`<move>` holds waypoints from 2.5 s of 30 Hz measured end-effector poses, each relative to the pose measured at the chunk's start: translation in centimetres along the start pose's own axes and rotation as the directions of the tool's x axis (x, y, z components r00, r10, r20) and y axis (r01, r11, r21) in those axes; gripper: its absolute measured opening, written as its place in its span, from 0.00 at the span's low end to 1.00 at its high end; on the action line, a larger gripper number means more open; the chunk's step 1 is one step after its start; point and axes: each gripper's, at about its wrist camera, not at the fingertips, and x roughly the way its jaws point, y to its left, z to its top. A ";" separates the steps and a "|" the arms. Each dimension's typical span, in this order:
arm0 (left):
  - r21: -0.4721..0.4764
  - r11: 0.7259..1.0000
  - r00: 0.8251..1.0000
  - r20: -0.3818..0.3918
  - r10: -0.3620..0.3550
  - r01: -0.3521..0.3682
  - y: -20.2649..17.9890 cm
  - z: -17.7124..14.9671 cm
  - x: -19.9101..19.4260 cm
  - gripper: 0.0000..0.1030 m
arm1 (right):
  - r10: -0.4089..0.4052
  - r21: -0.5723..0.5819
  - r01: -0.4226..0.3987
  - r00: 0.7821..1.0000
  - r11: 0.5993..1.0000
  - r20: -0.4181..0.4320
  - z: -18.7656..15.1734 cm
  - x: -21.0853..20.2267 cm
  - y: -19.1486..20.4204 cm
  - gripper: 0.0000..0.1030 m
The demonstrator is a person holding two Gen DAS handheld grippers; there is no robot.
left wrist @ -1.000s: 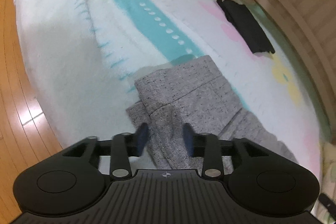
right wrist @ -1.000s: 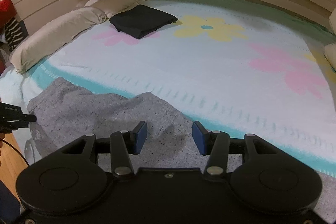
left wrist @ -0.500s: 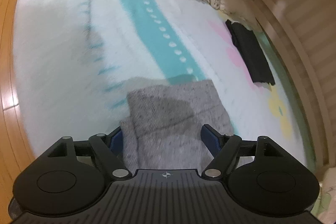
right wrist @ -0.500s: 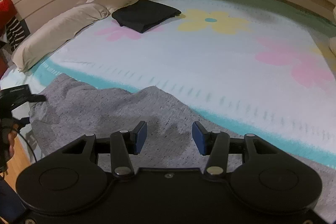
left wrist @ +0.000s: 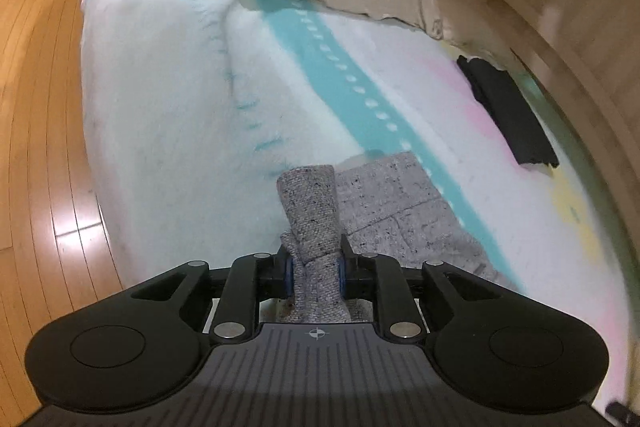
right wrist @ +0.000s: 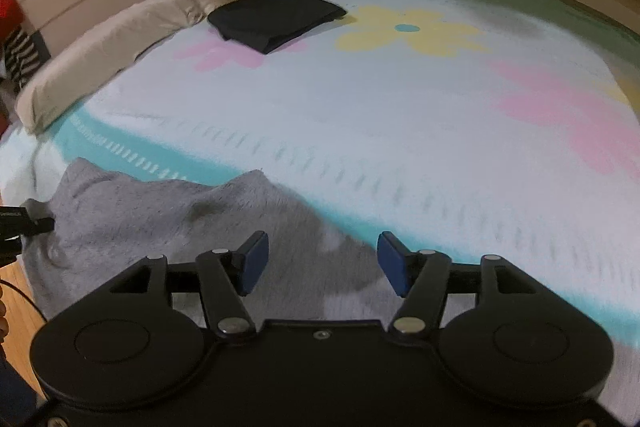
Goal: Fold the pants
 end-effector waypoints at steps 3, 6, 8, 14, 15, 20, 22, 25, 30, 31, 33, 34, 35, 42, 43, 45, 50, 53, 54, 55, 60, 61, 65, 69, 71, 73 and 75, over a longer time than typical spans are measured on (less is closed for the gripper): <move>0.022 1.000 1.000 0.017 0.021 -0.021 -0.7 -0.3 0.0 0.20 | 0.019 -0.041 -0.020 1.000 0.999 -0.025 2.0 2.9 0.5 0.68; 0.014 1.000 0.999 0.028 0.024 -0.025 -0.8 -0.5 0.1 0.21 | 0.065 -0.056 -0.069 0.996 0.996 -0.068 3.6 5.8 1.4 0.68; 0.025 0.999 0.999 0.037 0.032 -0.033 -0.8 -0.5 0.2 0.21 | 0.099 -0.051 -0.105 0.989 0.993 -0.108 4.2 7.8 2.0 0.68; 0.028 0.999 0.998 0.050 0.038 -0.039 -1.0 -0.5 0.2 0.22 | 0.142 -0.028 -0.152 0.966 0.988 -0.215 3.6 11.8 2.8 0.14; 0.022 0.999 0.998 0.051 0.035 -0.036 -0.9 -0.5 0.1 0.22 | 0.159 -0.028 -0.169 0.965 0.985 -0.209 3.4 11.4 3.0 0.07; 0.018 0.999 0.997 0.060 0.045 -0.047 -1.0 -0.7 -0.1 0.24 | 0.009 0.008 -0.008 0.991 1.000 -0.135 2.5 10.5 2.2 0.05; 0.025 0.998 0.997 0.058 0.048 -0.049 -1.0 -0.6 -0.3 0.25 | -0.015 -0.004 0.015 0.989 1.000 -0.145 2.2 10.7 2.2 0.11; -0.008 0.999 0.998 0.050 0.046 -0.046 -0.6 -0.5 -0.8 0.28 | 0.019 0.063 -0.016 0.998 0.998 -0.060 2.7 8.3 2.6 0.27; 0.004 0.999 0.996 0.072 0.050 -0.050 -0.9 -0.5 -1.6 0.28 | 0.231 0.002 -0.231 0.973 0.973 -0.014 4.1 6.0 7.5 0.75; 0.017 0.998 0.996 0.069 0.059 -0.060 -1.0 -0.5 -1.5 0.28 | 0.256 -0.033 -0.256 0.967 0.966 -0.012 4.4 6.0 9.1 0.75; 0.011 0.998 0.996 0.053 0.068 -0.069 -0.9 -0.7 -1.0 0.29 | 0.318 -0.100 -0.320 0.947 0.942 -0.030 5.3 6.4 12.4 0.75; 0.000 0.998 0.997 0.047 0.068 -0.068 -0.7 -0.7 -0.8 0.29 | 0.350 -0.134 -0.354 0.935 0.926 -0.052 5.7 6.9 13.9 0.75; -0.008 0.998 0.997 0.046 0.066 -0.065 -0.6 -0.7 -0.8 0.30 | 0.373 -0.174 -0.380 0.925 0.909 -0.074 6.1 7.5 15.5 0.75; -0.030 0.997 0.995 0.073 0.070 -0.068 -0.4 -1.3 -0.9 0.31 | 0.375 -0.380 -0.439 0.897 0.814 -0.234 7.0 13.0 24.1 0.75; -0.034 0.997 0.995 0.075 0.071 -0.069 -0.4 -1.3 -0.9 0.31 | 0.363 -0.387 -0.432 0.900 0.815 -0.241 6.6 13.4 24.2 0.75; -0.041 0.997 0.995 0.075 0.072 -0.070 -0.4 -1.3 -0.9 0.31 | 0.370 -0.359 -0.448 0.890 0.819 -0.268 6.6 14.5 24.0 0.74; -0.062 0.996 0.994 0.081 0.070 -0.065 -0.2 -1.4 -1.0 0.31 | 0.417 -0.279 -0.496 0.859 0.822 -0.296 7.1 14.6 24.0 0.35; -0.060 0.994 0.990 0.105 0.093 -0.087 -0.4 -1.9 -1.2 0.31 | 0.407 -0.404 -0.452 0.892 0.795 -0.197 7.5 12.7 26.7 0.21; -0.054 0.994 0.989 0.110 0.097 -0.092 -0.6 -2.0 -1.2 0.31 | 0.408 -0.435 -0.444 0.895 0.783 -0.180 7.5 12.7 27.3 0.16; -0.044 0.994 0.988 0.113 0.103 -0.099 -0.8 -2.0 -1.2 0.31 | 0.400 -0.434 -0.438 0.898 0.787 -0.182 7.5 13.4 27.7 0.07; -0.062 0.995 0.991 0.099 0.088 -0.083 -0.2 -1.6 -1.6 0.33 | 0.392 -0.306 -0.425 0.905 0.852 -0.164 7.9 14.3 26.4 0.16; -0.063 0.995 0.991 0.099 0.086 -0.080 -0.1 -1.5 -1.9 0.33 | 0.393 -0.258 -0.414 0.910 0.873 -0.132 8.3 13.2 25.3 0.24; -0.072 0.994 0.980 0.178 0.090 -0.078 0.1 -1.1 -4.4 0.29 | 0.372 -0.127 -0.368 0.928 0.921 0.004 9.0 8.1 20.5 0.68; 0.005 0.999 0.949 0.312 0.038 -0.042 -1.1 -1.1 -7.9 0.29 | 0.250 -0.067 -0.246 0.967 0.967 0.059 6.8 3.0 14.7 0.68; 0.077 0.997 0.939 0.343 -0.015 -0.012 -2.4 -1.7 -9.4 0.29 | 0.175 -0.030 -0.173 0.982 0.984 0.068 4.7 0.9 11.3 0.68; 0.173 0.984 0.931 0.349 -0.103 0.044 -4.1 -2.8 -10.6 0.29 | 0.082 0.012 -0.083 0.995 0.996 0.060 2.4 -0.7 7.7 0.68; 0.284 0.953 0.925 0.324 -0.199 0.106 -6.1 -4.5 -11.4 0.29 | -0.012 0.068 0.010 0.999 0.998 0.032 0.0 -2.0 3.9 0.68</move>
